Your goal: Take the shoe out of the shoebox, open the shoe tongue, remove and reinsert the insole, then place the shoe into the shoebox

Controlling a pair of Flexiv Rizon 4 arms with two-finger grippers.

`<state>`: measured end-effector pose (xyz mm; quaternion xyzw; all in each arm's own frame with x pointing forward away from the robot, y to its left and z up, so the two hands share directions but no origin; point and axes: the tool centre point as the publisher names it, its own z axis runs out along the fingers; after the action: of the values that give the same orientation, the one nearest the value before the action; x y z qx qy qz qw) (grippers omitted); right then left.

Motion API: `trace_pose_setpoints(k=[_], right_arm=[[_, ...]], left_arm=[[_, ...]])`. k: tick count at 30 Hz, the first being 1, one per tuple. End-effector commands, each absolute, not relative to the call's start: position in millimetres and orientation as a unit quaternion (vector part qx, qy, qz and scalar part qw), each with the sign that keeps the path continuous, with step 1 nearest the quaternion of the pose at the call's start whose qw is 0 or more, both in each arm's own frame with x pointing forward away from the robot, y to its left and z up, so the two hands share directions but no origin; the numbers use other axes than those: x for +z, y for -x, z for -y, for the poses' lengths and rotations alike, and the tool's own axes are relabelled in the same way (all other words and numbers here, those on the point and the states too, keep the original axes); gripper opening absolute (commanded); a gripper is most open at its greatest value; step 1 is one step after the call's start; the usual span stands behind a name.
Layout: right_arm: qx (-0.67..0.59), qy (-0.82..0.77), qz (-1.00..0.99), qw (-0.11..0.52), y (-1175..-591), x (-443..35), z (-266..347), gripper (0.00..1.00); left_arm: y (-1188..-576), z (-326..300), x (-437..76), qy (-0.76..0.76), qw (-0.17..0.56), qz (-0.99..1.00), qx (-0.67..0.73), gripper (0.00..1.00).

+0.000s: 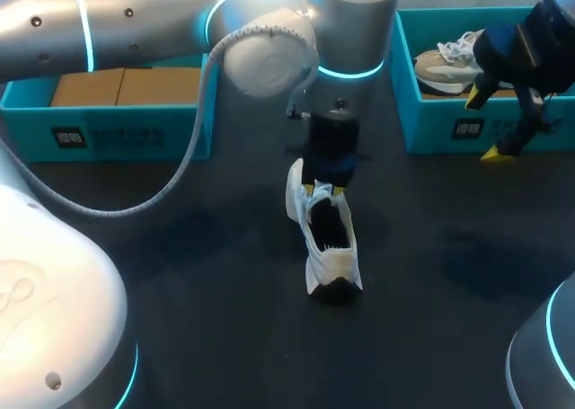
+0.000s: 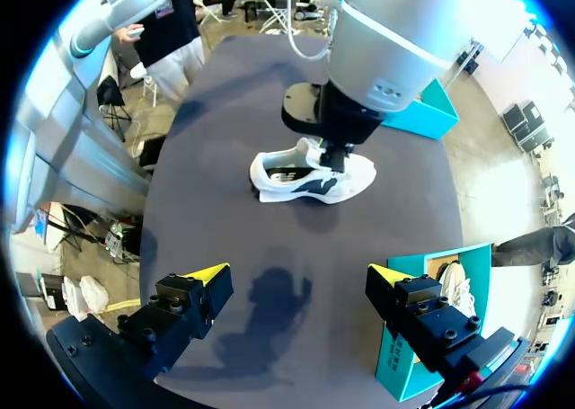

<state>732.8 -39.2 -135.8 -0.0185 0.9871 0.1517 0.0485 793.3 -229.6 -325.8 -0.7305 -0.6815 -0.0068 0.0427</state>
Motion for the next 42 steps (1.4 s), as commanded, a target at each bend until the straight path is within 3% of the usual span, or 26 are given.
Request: trace_pose_setpoints(k=[1, 13, 17, 20, 26, 42], right_arm=[[0.150, 0.018, -0.987, 0.047, -735, -136, 38, 1.00], [0.150, 0.018, -0.987, 0.047, -735, -136, 38, 1.00], [0.150, 0.018, -0.987, 0.047, -735, -136, 38, 1.00], [0.150, 0.018, -0.987, 0.047, -735, -136, 38, 1.00], [0.150, 0.018, -0.987, 0.047, -735, -136, 38, 1.00], [0.150, 0.018, -0.987, 0.047, -735, -136, 38, 1.00]], left_arm=[[-788, 227, -328, 0.732, 0.039, 0.680, -0.006, 0.39], [-785, 232, -316, 0.719, 0.010, 0.695, -0.009, 0.40], [-787, 228, -312, 0.705, 0.004, 0.709, -0.018, 0.36], [-786, 226, -312, 0.700, 0.002, 0.714, -0.015, 0.25], [-780, 227, -322, 0.697, 0.005, 0.717, -0.013, 0.23], [-772, 225, -319, 0.683, -0.010, 0.730, 0.002, 0.25]])
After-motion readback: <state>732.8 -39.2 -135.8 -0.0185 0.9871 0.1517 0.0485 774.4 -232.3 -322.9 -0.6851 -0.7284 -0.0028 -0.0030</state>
